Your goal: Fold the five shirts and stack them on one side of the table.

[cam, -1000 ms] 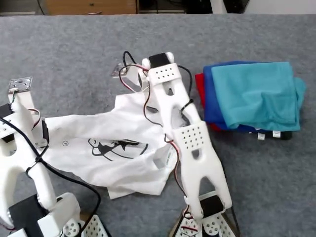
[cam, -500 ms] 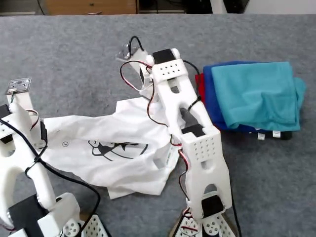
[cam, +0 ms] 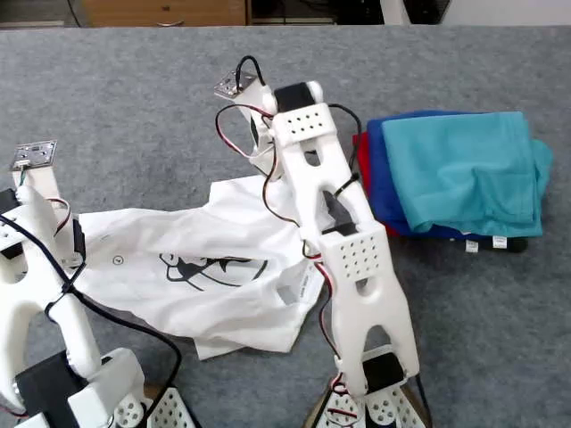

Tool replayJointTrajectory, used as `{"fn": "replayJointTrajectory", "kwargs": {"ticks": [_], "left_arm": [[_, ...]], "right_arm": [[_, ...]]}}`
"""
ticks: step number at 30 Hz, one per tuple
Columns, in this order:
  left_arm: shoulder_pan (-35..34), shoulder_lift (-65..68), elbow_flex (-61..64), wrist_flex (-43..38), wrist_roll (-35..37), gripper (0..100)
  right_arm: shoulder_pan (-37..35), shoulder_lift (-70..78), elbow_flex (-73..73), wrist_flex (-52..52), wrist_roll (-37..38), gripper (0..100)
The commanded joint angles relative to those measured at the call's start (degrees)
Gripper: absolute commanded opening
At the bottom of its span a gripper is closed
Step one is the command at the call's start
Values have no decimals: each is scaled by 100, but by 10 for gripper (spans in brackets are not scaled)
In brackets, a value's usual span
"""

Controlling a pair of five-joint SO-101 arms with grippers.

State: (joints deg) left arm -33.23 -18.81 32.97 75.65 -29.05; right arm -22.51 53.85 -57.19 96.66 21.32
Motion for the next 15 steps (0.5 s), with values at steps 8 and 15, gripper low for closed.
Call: {"fn": "replayJointTrajectory", "kwargs": {"ticks": [8, 15], "left_arm": [[-70, -198, -18, -18, -44, 19], [-70, -198, -18, -18, -44, 19]], "right_arm": [[224, 338, -312, 484, -290, 293], [163, 1103, -980, 343, -545, 292]]}}
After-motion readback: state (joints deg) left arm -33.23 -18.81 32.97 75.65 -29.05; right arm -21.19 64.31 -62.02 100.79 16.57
